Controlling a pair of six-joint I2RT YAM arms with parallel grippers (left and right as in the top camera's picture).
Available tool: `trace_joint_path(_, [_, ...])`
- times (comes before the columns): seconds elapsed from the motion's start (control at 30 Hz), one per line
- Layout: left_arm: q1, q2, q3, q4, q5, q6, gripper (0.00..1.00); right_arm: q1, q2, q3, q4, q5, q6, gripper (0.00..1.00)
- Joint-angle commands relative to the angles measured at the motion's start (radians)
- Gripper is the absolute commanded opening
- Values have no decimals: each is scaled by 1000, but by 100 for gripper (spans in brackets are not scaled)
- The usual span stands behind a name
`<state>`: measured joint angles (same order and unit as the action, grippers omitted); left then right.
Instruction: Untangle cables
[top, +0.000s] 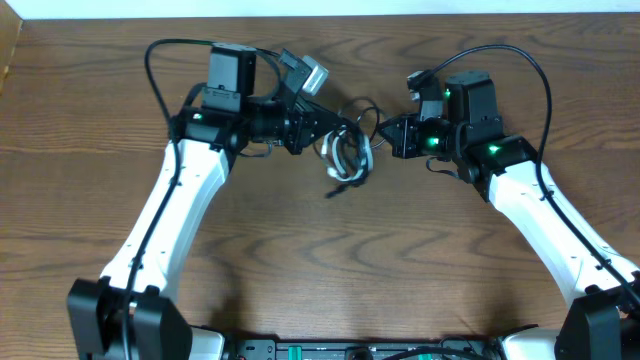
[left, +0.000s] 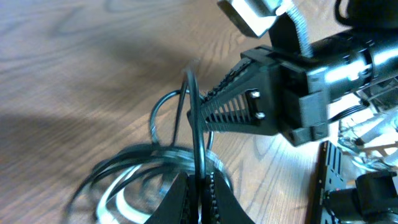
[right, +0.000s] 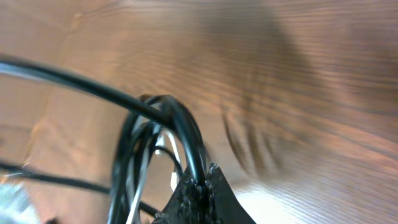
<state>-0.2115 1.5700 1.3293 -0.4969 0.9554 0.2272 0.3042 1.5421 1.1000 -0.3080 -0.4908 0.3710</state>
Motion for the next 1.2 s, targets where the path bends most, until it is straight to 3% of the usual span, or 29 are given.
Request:
trace_joint_path(0.0, [40, -42, -5, 5, -32, -35, 7, -7, -18, 16, -28, 209, 11, 1])
trace_joint_path(0.2, [104, -44, -5, 2, -114, -146, 7, -9, -18, 16, -63, 283, 26, 1])
trace_joint_path(0.57, [141, -40, -5, -75, -142, -158, 8, -9, -18, 16, -53, 275, 42, 1])
trace_joint_path(0.67, [141, -38, -5, -101, -212, -158, 8, -9, -18, 16, -16, 141, -18, 1])
trace_joint_path(0.83, [141, -38, -5, -129, -302, -158, 8, -9, -18, 16, 115, -330, -264, 1])
trace_joint_path(0.93, [141, -38, -5, -133, -301, -159, 8, -10, -18, 16, 216, -475, -257, 1])
trace_joint_path(1.17, [140, -38, -5, -153, -229, -159, 8, -35, -18, 16, 419, -540, -134, 1])
